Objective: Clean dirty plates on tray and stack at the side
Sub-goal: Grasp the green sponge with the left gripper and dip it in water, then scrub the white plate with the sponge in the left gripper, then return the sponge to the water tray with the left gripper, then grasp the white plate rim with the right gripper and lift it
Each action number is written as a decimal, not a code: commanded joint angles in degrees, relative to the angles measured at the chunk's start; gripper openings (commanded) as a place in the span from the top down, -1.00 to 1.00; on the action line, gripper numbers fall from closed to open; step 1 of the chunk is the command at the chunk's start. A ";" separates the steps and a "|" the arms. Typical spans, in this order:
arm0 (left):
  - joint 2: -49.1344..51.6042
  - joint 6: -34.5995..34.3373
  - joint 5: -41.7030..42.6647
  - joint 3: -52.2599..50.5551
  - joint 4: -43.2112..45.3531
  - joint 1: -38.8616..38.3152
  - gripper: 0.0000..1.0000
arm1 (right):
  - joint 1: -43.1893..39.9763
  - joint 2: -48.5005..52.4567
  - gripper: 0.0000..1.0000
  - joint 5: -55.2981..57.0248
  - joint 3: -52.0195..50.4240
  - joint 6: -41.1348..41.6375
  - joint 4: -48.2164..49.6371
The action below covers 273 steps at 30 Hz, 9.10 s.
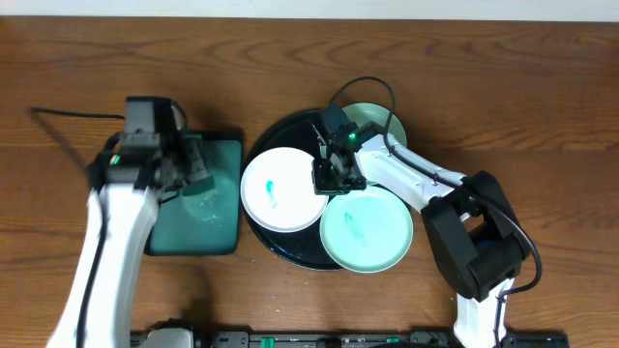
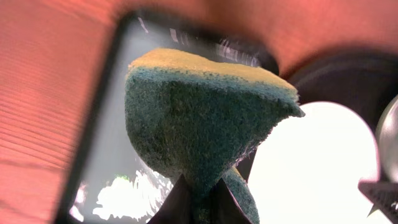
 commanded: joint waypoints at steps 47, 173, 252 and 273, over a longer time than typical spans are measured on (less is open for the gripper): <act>9.92 0.00 26.45 1.09 1.49 -5.86 0.86 | 0.61 0.50 0.97 5.68 -0.39 6.93 0.44; 6.64 -9.51 -7.34 6.19 -5.42 -17.99 0.86 | 0.61 0.50 0.98 4.59 -0.39 5.70 -4.72; -5.88 -7.48 -3.56 6.12 -12.33 -2.05 -0.61 | -17.70 -9.60 0.97 -33.97 -0.26 -7.52 -4.22; -5.88 -7.48 -3.56 6.08 -12.66 -2.05 -0.61 | -18.49 -17.09 0.97 -3.74 -0.26 -17.51 1.46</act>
